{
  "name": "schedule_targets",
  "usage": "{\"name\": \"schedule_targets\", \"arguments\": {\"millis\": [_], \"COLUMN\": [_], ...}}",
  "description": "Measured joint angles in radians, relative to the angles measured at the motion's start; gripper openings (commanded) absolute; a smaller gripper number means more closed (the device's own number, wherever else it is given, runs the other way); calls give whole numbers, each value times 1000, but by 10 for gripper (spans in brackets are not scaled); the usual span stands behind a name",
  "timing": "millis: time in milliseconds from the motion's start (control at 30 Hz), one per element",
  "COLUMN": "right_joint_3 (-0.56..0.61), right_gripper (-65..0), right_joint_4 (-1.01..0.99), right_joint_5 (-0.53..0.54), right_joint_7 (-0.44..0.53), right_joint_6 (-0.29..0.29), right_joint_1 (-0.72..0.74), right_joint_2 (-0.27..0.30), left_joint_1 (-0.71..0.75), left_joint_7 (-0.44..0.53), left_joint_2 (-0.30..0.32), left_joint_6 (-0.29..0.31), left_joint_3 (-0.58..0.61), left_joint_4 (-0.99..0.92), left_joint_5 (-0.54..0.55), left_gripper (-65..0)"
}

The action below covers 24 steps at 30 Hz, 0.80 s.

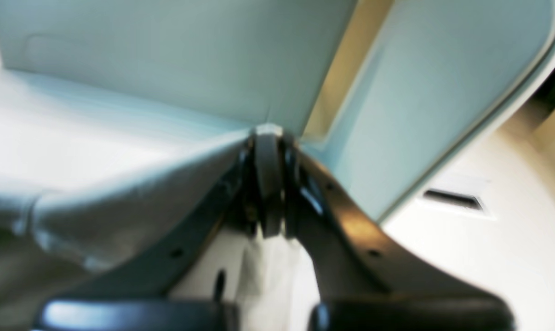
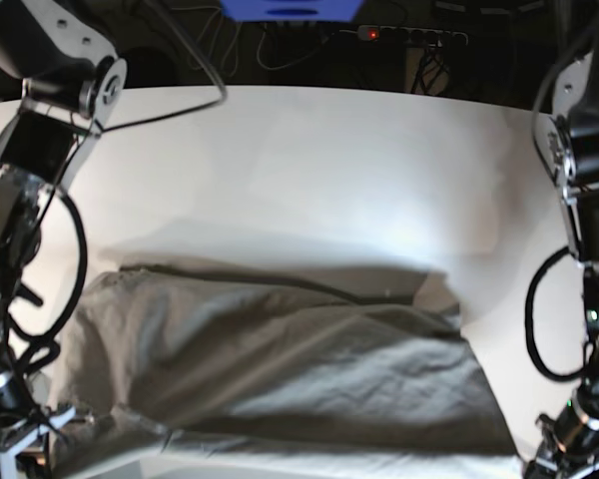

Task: Layout the t-shirt on the table in an organized manner, then fold the t-shirt properly
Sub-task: 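Lift the shirt high with both grippers and lay it flat on the table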

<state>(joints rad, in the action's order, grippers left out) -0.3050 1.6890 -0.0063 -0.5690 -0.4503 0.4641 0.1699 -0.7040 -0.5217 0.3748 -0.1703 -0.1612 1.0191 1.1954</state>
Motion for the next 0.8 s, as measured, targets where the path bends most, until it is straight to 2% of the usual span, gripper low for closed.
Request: {"name": "schedule_targets", "arguments": {"millis": [233,367,467,600,700,800], "right_joint_3": [66,108,129,138,135,136], "right_gripper": [-650,-650,-650,-650,-650,-650], "right_joint_4": [-163,-240,-254,-233,-149,-52], "right_joint_5": [-6,5,-3,-5,-3,0], "right_joint_7": [-13,-4,1,-8,-10,-8], "right_joint_6": [2,2,2,2,2,0], "right_joint_1": [276,461,535,525,397,226], "right_joint_2": [73,101,132,140,136,125], "left_joint_1": [-266,-414,-491,-495,-416,-261], "left_joint_7": [-14,26,33,39,42,30], "left_joint_2": [-11,-7,-2,3,3,16], "left_joint_6": [-2,-6,-5,-5,2,-6], "left_joint_3": [142,187,196,196,187,190], "left_joint_4": [-133,-154,-151,-140,-132,-80], "left_joint_5": [0,-3,-2,-2,4,-3], "left_gripper": [-650,-650,-650,-650,-650,-650]}}
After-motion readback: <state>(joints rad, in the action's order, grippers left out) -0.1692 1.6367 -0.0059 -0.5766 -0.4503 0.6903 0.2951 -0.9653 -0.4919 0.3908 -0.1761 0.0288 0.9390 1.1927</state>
